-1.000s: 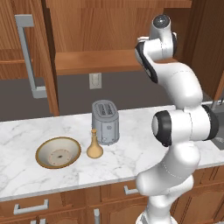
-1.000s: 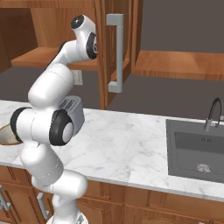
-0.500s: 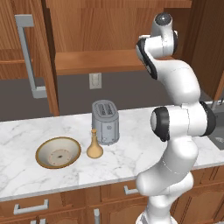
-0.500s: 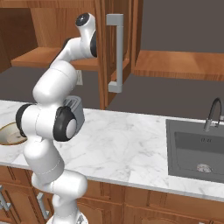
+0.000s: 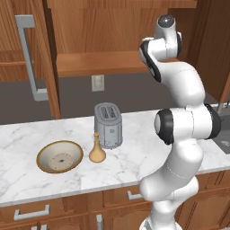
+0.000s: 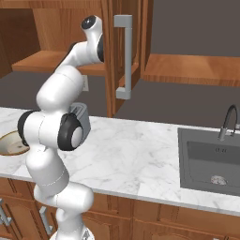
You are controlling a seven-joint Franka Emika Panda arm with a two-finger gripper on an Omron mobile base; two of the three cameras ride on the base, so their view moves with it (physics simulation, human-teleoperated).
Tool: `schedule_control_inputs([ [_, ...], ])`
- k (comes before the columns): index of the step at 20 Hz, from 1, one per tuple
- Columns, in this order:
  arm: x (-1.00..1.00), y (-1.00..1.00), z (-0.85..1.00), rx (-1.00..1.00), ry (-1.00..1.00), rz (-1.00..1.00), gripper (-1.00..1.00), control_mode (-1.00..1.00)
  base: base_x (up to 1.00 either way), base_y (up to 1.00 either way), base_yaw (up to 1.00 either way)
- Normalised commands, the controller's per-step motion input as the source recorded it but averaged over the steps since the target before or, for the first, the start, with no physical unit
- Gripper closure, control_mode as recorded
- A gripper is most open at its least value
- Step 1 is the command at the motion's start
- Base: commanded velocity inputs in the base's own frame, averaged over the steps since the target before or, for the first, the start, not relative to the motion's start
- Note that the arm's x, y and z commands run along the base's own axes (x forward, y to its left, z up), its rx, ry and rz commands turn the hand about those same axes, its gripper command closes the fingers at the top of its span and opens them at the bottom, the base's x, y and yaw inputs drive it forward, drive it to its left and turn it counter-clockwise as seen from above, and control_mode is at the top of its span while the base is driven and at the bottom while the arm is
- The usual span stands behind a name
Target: Retrieve the bottle and the shaker from the cabinet and place them next to the mixing bowl on the counter. Then add garlic from the fridge to the mixing bowl.
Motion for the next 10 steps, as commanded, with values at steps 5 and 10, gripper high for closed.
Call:
schedule_control_inputs([
  [5, 0.00, -0.13, -0.02, -0.04, 0.00, 0.00, -1.00, -1.00, 0.00, 0.00, 0.00],
  [10, 0.00, 0.00, 0.00, 0.00, 0.00, 0.00, 1.00, -1.00, 0.00, 0.00, 0.00],
])
